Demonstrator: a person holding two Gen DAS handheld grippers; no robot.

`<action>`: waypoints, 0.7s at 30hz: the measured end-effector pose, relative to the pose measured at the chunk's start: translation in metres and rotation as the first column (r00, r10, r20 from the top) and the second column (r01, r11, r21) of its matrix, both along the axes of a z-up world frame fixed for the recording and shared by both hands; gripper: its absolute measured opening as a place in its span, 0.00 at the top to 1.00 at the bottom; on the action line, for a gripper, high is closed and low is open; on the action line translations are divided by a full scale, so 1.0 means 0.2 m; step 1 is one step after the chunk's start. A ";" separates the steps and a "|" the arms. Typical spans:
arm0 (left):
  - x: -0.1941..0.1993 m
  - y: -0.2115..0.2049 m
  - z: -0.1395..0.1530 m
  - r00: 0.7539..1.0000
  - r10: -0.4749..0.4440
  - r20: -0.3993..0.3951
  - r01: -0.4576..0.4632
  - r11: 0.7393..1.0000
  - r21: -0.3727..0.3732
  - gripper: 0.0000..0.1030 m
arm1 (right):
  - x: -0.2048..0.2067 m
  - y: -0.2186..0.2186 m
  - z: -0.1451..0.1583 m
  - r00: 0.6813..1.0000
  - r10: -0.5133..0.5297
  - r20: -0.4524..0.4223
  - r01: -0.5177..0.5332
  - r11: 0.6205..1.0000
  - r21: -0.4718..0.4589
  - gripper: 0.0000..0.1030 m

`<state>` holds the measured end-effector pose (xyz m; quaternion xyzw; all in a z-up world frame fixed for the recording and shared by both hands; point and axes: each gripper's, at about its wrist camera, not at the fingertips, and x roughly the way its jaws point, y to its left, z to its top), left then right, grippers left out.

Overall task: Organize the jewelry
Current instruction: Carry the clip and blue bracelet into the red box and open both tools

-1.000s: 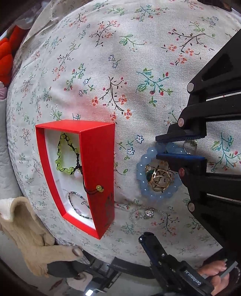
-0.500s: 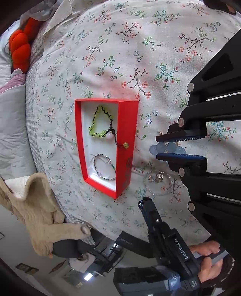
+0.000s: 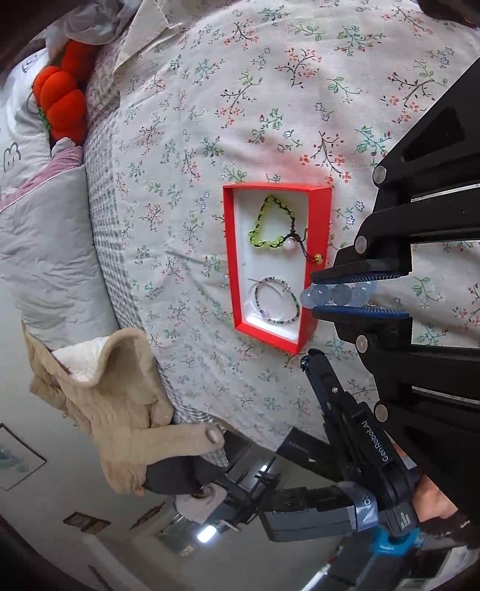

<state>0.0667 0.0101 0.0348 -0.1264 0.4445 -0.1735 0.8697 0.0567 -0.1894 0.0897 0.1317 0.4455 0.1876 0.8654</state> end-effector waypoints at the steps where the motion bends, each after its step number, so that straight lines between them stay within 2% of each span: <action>1: 0.01 0.00 0.00 1.000 -0.003 0.003 0.003 1.000 -0.001 0.86 | 0.01 0.00 0.01 1.000 -0.006 0.010 0.006 1.000 0.003 0.89; 6: 0.10 -0.04 -0.04 1.000 -0.006 0.008 0.006 1.000 0.010 0.86 | 0.09 0.00 0.05 0.998 -0.030 0.050 0.029 0.999 0.015 0.89; 11: 0.17 -0.07 -0.08 1.000 -0.007 0.003 0.007 1.000 0.026 0.86 | 0.18 0.02 0.02 0.997 -0.035 0.065 0.033 0.999 0.029 0.89; 21: 0.25 -0.11 -0.14 1.000 -0.014 -0.015 0.015 0.998 0.059 0.86 | 0.30 -0.07 -0.17 0.997 -0.079 -0.009 0.078 0.995 -0.064 0.89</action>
